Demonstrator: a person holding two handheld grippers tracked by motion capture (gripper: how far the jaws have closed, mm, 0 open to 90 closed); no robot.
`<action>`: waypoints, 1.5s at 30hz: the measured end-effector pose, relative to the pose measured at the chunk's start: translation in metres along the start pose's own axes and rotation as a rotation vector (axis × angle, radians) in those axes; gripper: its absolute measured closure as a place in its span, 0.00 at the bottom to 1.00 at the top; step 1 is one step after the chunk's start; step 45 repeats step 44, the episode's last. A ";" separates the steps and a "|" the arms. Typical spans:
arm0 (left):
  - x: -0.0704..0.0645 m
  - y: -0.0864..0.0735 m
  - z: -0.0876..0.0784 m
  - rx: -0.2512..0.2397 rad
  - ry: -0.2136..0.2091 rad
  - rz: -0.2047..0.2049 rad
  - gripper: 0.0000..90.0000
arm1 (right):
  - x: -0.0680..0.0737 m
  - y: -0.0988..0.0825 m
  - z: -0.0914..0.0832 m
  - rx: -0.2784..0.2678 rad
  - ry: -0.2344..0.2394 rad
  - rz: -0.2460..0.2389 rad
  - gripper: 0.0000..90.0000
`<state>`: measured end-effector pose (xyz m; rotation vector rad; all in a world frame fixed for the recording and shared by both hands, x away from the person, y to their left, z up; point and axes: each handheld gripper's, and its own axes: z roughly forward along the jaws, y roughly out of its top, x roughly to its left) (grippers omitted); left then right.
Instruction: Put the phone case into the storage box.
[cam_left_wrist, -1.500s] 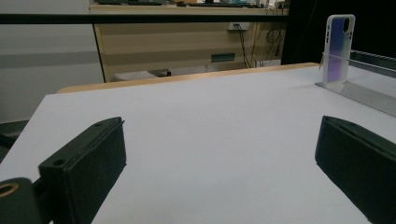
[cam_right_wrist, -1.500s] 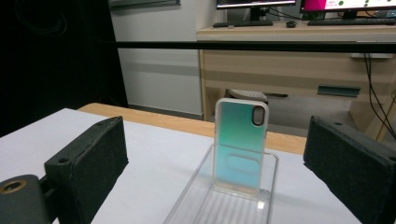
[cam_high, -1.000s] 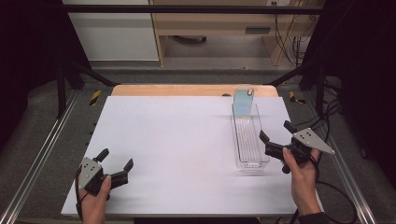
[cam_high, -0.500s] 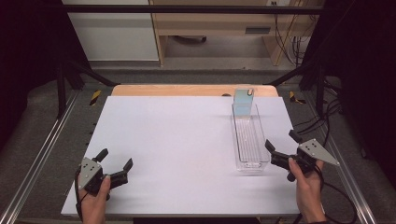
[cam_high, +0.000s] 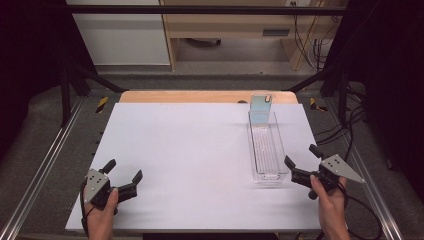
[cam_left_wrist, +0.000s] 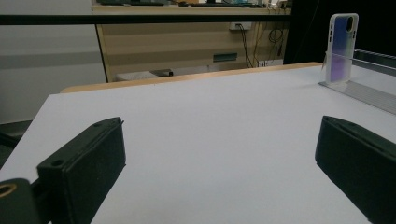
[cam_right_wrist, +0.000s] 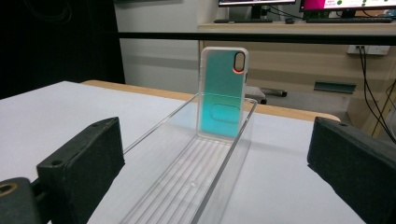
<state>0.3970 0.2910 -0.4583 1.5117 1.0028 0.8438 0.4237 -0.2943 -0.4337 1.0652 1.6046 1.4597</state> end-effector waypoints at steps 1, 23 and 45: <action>0.000 0.000 0.000 -0.001 0.000 0.000 0.01 | 0.000 -0.001 0.000 0.000 0.002 -0.005 0.04; -0.001 0.001 0.000 -0.008 -0.012 0.007 0.01 | 0.009 -0.010 -0.004 -0.019 0.055 -0.031 0.04; -0.006 0.006 -0.001 -0.079 -0.075 0.025 0.01 | 0.031 -0.025 0.006 -0.017 0.130 -0.088 0.04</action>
